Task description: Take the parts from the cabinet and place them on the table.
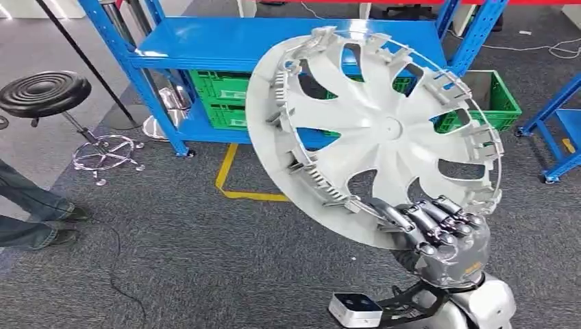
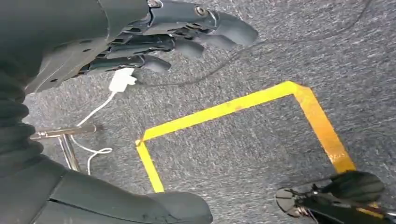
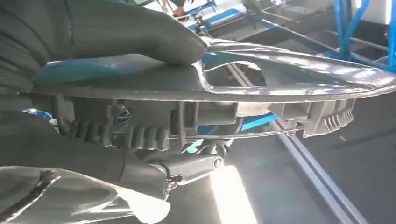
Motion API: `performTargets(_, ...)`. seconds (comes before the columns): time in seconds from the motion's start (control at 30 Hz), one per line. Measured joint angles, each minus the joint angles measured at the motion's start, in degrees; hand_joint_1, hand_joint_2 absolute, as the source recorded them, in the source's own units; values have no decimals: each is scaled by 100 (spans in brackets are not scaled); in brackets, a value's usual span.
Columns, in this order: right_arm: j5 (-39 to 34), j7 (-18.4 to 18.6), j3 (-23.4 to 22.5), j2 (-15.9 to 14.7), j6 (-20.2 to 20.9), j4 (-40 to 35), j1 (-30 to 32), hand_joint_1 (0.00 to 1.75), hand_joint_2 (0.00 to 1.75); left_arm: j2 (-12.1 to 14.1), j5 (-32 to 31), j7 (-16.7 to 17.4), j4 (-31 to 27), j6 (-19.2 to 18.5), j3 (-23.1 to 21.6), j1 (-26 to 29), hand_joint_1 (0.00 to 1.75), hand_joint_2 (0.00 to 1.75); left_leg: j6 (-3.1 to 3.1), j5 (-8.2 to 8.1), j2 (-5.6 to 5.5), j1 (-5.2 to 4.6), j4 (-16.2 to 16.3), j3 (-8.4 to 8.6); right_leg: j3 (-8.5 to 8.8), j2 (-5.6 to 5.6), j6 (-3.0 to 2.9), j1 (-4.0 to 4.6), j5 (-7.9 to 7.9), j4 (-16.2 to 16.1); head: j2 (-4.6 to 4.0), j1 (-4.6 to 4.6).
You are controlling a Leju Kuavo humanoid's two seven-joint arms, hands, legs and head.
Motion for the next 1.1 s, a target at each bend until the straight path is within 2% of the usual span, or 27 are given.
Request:
performTargets(0.03,0,0,13,11,0,11,-3,175,175,9,0,0,0,0,2,0,0,175,1,160,-1,15,-514,292,-12,0,14,-1,-4,28,0,-2)
performTargets(0.07,2,2,13,22,0,17,-12,175,175,11,4,2,0,2,2,-6,0,175,25,42,-11,-19,-706,428,-52,3,49,22,1,42,0,-6)
performTargets(0.1,11,0,20,37,0,35,-37,175,175,15,7,4,0,4,11,-4,0,175,80,76,-20,-32,-752,394,-80,7,91,26,27,52,0,0)
performTargets(0.13,20,2,29,55,0,54,-55,175,175,20,11,39,0,15,24,-2,0,175,100,66,-19,-36,-773,364,-96,11,124,26,48,60,0,-9)
performTargets(0.2,42,0,46,79,0,85,-80,175,175,26,33,85,0,20,48,-6,0,175,189,100,-19,-42,-789,329,-111,10,196,22,87,39,0,-7)
performTargets(0.23,53,0,64,85,0,92,-91,175,175,29,39,98,0,20,55,-8,0,175,254,149,3,-3,-859,337,-188,27,233,11,-4,80,0,-7)
performTargets(0.27,63,0,77,87,0,103,-109,175,175,31,39,109,0,17,61,-14,0,175,299,179,1,-7,-874,321,-284,37,251,9,-175,291,0,13)
performTargets(0.33,92,0,92,90,0,131,-131,175,175,31,37,140,0,6,92,-13,0,175,341,207,2,-18,-864,261,-681,46,265,0,-633,1194,0,11)
performTargets(0.37,92,0,101,90,0,142,-127,175,175,29,20,142,0,0,94,-10,0,175,350,219,3,-27,-861,238,-860,47,273,0,-786,1601,0,11)
performTargets(0.4,92,0,101,90,0,149,-127,175,175,29,-4,142,0,0,94,-10,0,175,348,230,3,-33,-853,220,-955,46,278,1,-817,1828,0,11)
performTargets(0.43,92,0,101,90,0,155,-123,175,175,26,-15,142,0,0,94,-10,0,175,347,236,1,-36,-846,213,-908,46,274,1,-711,1772,0,11)
performTargets(0.47,92,0,101,90,0,159,-118,175,175,26,-26,142,0,0,94,-9,0,175,346,236,-3,-39,-838,214,-731,46,262,1,-501,1463,0,11)
performTargets(0.53,94,2,101,90,0,159,-117,175,175,26,-72,127,0,0,94,-11,0,175,335,231,-8,-42,-815,216,-197,45,209,2,-21,447,0,13)
performTargets(0.57,96,2,101,90,0,162,-118,175,175,26,-96,103,0,0,94,-8,0,175,305,229,-9,-55,-806,204,-48,43,185,12,-50,145,0,9)
performTargets(0.6,103,2,101,90,-2,157,-114,175,175,26,-109,77,0,0,94,-10,0,175,268,231,-12,-88,-750,161,51,46,183,19,-56,5,0,7)
performTargets(0.63,105,2,101,90,-2,155,-100,175,175,28,-127,55,0,0,94,-11,0,175,249,234,-9,-91,-733,120,1,56,199,2,-40,13,0,-9)
performTargets(0.67,103,2,96,90,-2,153,-89,175,175,39,-136,31,0,0,94,-11,0,175,309,251,-9,-91,-729,104,-19,62,218,10,-31,25,0,7)
performTargets(0.73,105,2,90,90,-2,153,-62,175,175,42,-144,-7,0,-2,94,-16,0,175,315,265,-8,-86,-743,107,-33,66,216,20,-30,35,0,-4)
performTargets(0.87,105,2,70,90,0,153,-63,175,175,42,-197,-50,0,-9,94,-21,0,175,252,306,-9,-79,-779,106,-59,64,182,28,-27,54,0,-2)
performTargets(1.1,122,2,70,90,-2,153,-62,175,175,42,-214,-48,0,-9,94,-24,0,175,199,322,-10,-64,-788,97,-68,59,152,46,-24,66,0,0)
